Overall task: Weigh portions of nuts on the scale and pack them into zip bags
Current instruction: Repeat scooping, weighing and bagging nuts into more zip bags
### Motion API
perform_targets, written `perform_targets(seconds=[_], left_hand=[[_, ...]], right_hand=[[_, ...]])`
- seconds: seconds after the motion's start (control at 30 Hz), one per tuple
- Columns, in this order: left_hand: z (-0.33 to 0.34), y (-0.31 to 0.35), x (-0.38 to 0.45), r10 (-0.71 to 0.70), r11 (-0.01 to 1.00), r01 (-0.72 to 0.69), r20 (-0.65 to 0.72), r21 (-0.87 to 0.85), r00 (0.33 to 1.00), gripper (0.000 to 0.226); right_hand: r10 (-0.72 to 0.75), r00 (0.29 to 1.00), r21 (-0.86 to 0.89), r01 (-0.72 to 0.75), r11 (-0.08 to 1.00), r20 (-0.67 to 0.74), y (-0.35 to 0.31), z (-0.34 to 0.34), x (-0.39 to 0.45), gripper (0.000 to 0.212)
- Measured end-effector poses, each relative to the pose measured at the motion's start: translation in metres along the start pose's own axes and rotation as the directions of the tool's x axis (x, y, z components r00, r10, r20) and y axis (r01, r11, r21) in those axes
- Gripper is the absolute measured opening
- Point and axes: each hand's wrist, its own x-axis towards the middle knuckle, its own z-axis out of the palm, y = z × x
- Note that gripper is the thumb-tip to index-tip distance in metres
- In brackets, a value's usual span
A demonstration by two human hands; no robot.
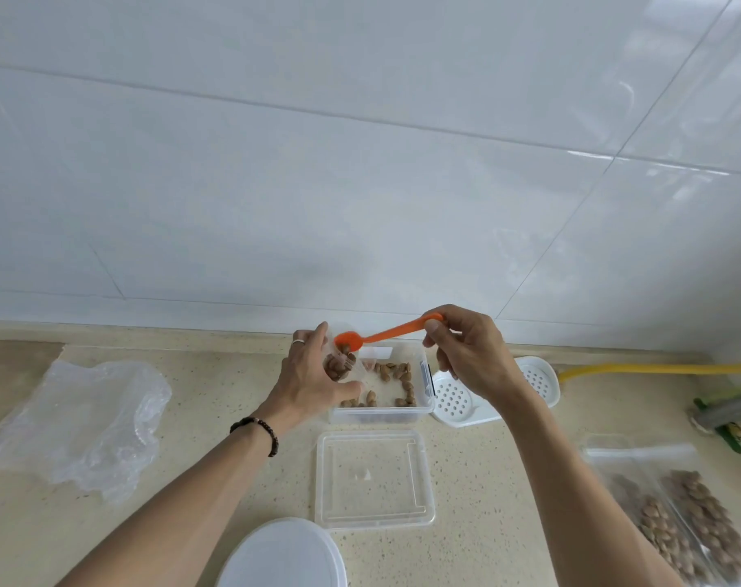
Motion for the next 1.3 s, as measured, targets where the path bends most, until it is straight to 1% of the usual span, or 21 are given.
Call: perform_targets(seconds=[0.03,0.1,0.27,0.37,0.4,0.47,0.57,0.67,0.73,0.8,0.83,0.9,0.93,1.0,1.1,1.17,1.2,1.23,1.3], left_hand=[[0.000,0.000,0.000,0.005,1.000,-0.005,-0.001,-0.005,1.000,0.113],[-0.001,0.002,-0.001,0.009,1.000,-0.009,-0.008,-0.010,1.000,0.117],[-0.001,0.011,-0.006,0.024,1.000,-0.024,-0.035,-0.012,0.999,0.117],[-0.001,0.016,-0.012,0.044,0.999,-0.044,-0.044,-0.010,0.998,0.116],[0.000,0.018,-0.014,0.052,0.999,-0.052,-0.051,-0.008,0.997,0.116],[0.000,0.020,-0.018,0.067,0.998,-0.068,-0.065,-0.004,0.996,0.115],[0.002,0.025,-0.027,0.099,0.995,-0.098,-0.068,0.012,0.993,0.118],[0.006,0.031,-0.039,0.153,0.988,-0.152,-0.048,0.032,0.987,0.120],[0.011,0.035,-0.051,0.184,0.982,-0.184,0.002,0.033,0.983,0.126],[0.018,0.038,-0.066,0.234,0.971,-0.237,0.061,0.039,0.970,0.127],[0.023,0.039,-0.074,0.267,0.961,-0.272,0.084,0.052,0.960,0.120],[0.034,0.041,-0.089,0.340,0.934,-0.350,0.124,0.069,0.932,0.105],[0.040,0.043,-0.097,0.371,0.921,-0.384,0.148,0.069,0.917,0.102],[0.052,0.046,-0.110,0.426,0.894,-0.444,0.191,0.062,0.885,0.103],[0.074,0.049,-0.128,0.490,0.854,-0.519,0.265,0.047,0.830,0.100],[0.087,0.051,-0.140,0.524,0.815,-0.574,0.324,0.078,0.788,0.107],[0.093,0.051,-0.145,0.541,0.796,-0.599,0.346,0.085,0.767,0.110],[0.099,0.051,-0.151,0.547,0.787,-0.612,0.366,0.081,0.752,0.111],[0.109,0.048,-0.161,0.552,0.772,-0.631,0.411,0.079,0.726,0.110]], right_hand=[[-0.002,1.000,0.013,0.002,1.000,-0.015,-0.001,-0.001,-0.001,0.016],[-0.007,1.000,0.022,0.007,1.000,-0.018,-0.004,-0.003,-0.005,0.016],[-0.005,0.994,0.095,0.015,0.995,-0.109,-0.011,-0.009,-0.015,0.015],[0.002,0.995,0.083,0.007,0.997,-0.104,-0.013,-0.013,-0.026,0.016],[0.014,0.992,0.092,-0.003,0.996,-0.124,-0.014,-0.015,-0.031,0.016],[0.064,0.977,0.176,-0.028,0.984,-0.205,-0.017,-0.017,-0.040,0.017],[0.177,0.934,0.337,-0.066,0.939,-0.311,-0.017,-0.018,-0.057,0.021],[0.321,0.876,0.562,-0.071,0.824,-0.360,-0.016,-0.017,-0.080,0.019],[0.399,0.836,0.684,-0.040,0.729,-0.376,-0.012,-0.015,-0.100,0.017],[0.475,0.782,0.763,0.001,0.646,-0.403,-0.005,-0.013,-0.124,0.012],[0.523,0.743,0.792,0.016,0.610,-0.418,-0.001,-0.011,-0.137,0.011],[0.625,0.639,0.833,0.045,0.552,-0.449,0.007,-0.007,-0.165,0.011],[0.671,0.582,0.846,0.055,0.531,-0.459,0.012,-0.003,-0.180,0.011],[0.748,0.482,0.869,0.063,0.491,-0.457,0.027,0.006,-0.212,0.012],[0.858,0.322,0.911,0.043,0.410,-0.401,0.056,0.025,-0.260,0.011],[0.917,0.210,0.940,0.033,0.340,-0.339,0.074,0.038,-0.289,0.009],[0.937,0.168,0.951,0.029,0.307,-0.307,0.081,0.044,-0.301,0.008],[0.950,0.138,0.960,0.027,0.279,-0.281,0.088,0.048,-0.311,0.008],[0.965,0.104,0.970,0.025,0.241,-0.243,0.100,0.054,-0.326,0.008]])
